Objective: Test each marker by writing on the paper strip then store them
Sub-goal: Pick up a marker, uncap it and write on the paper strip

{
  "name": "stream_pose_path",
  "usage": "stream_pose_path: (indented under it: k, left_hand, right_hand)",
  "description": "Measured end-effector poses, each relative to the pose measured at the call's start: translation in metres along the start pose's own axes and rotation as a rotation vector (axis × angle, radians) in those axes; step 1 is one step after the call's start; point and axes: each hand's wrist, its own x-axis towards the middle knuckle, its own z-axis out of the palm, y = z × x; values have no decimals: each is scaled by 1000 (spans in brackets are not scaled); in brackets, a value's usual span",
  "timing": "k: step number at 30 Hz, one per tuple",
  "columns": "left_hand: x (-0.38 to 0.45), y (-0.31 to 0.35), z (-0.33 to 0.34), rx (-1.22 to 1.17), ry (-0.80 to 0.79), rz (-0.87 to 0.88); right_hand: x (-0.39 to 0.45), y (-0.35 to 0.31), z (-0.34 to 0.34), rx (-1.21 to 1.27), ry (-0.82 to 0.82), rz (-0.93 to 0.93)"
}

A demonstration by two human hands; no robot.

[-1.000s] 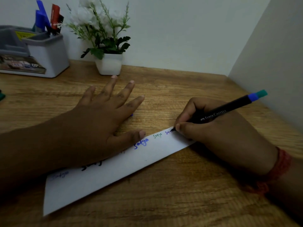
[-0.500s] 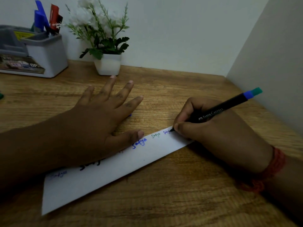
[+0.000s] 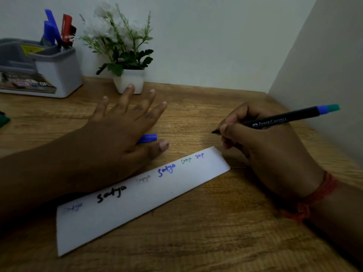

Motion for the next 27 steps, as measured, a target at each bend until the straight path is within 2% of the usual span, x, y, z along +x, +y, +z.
stream_pose_path:
  k: [8,16,27]
  left_hand:
    - [1,-12,-12,-23,-20,-12]
    - [1,-11,-16,-74,6,30]
    - [-3,5,-18,-241,184,125]
  right_hand:
    - [-6,-4,0,-89,-18,-86]
    - [-11,-6,0,-15,-196,-50]
    - [-15,-8,5,36,-294,-149]
